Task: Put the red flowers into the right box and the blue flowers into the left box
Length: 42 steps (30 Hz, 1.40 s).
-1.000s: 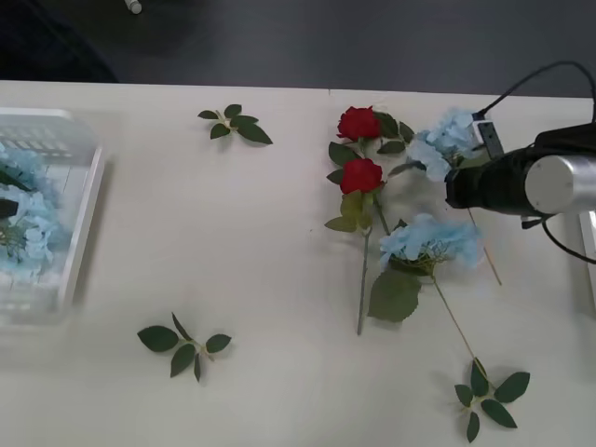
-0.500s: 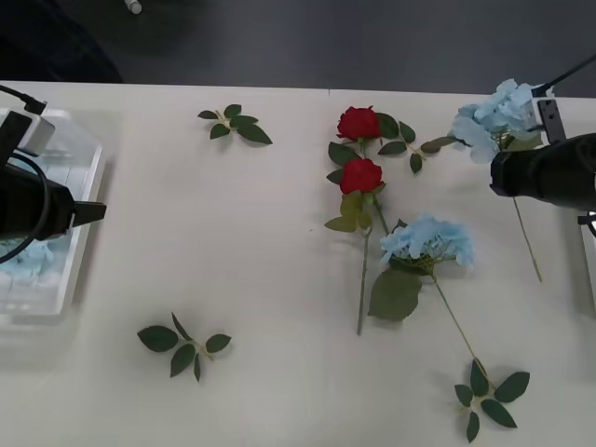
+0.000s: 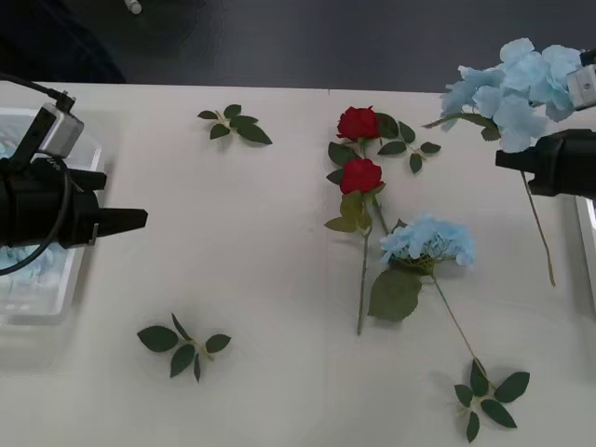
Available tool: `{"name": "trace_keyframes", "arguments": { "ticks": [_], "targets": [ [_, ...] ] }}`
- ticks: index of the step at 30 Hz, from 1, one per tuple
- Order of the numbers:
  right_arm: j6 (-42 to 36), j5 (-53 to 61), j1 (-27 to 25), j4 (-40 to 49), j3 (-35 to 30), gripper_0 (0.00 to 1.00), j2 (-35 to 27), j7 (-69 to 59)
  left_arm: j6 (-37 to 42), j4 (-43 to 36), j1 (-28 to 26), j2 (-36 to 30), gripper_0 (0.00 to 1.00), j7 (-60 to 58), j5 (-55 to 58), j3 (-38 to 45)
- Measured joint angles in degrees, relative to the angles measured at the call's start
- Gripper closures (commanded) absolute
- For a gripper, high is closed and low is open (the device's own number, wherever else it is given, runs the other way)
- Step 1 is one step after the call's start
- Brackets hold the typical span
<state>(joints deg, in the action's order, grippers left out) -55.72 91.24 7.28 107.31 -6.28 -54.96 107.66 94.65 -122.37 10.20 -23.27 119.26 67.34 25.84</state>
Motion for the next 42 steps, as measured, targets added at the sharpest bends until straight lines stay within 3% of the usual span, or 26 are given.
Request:
{"name": "trace_keyframes", "arguments": {
  "ticks": [9,14,22,26,30,34,42],
  "targets": [
    [16.98,12.21,-6.94,11.48,3.20,1.00,-6.55,10.60,0.10,13.34,0.00,0.00,0.00,13.17,18.22,4.52],
    [27.66,12.35,-7.32,16.82,7.26,1.00,-6.59,15.57,2.49,19.28,-0.01,0.00,0.00,20.39,24.71,5.78],
    [44.12,3.56,-7.07,22.01,20.36,1.00,-6.59,18.65,5.89,27.49,-0.01,0.00,0.00,35.14,35.30,5.87],
    [48.60,-0.60,-4.64,22.43,28.37,1.00,-6.59,18.65,6.86,28.79,-0.01,0.00,0.00,35.13,38.16,5.87],
    [58.12,-5.96,-0.55,22.41,37.96,1.00,-6.59,18.65,6.93,29.34,-0.01,0.00,0.00,35.13,40.74,5.86],
    [61.02,-6.54,4.84,22.39,46.68,1.00,-6.59,18.65,7.19,29.34,-0.01,0.00,0.00,35.13,42.48,5.15],
    [61.37,-7.89,9.72,22.39,51.06,1.00,-5.45,18.65,6.83,29.26,0.00,0.00,0.00,35.13,43.98,-1.31]
  ]
}}
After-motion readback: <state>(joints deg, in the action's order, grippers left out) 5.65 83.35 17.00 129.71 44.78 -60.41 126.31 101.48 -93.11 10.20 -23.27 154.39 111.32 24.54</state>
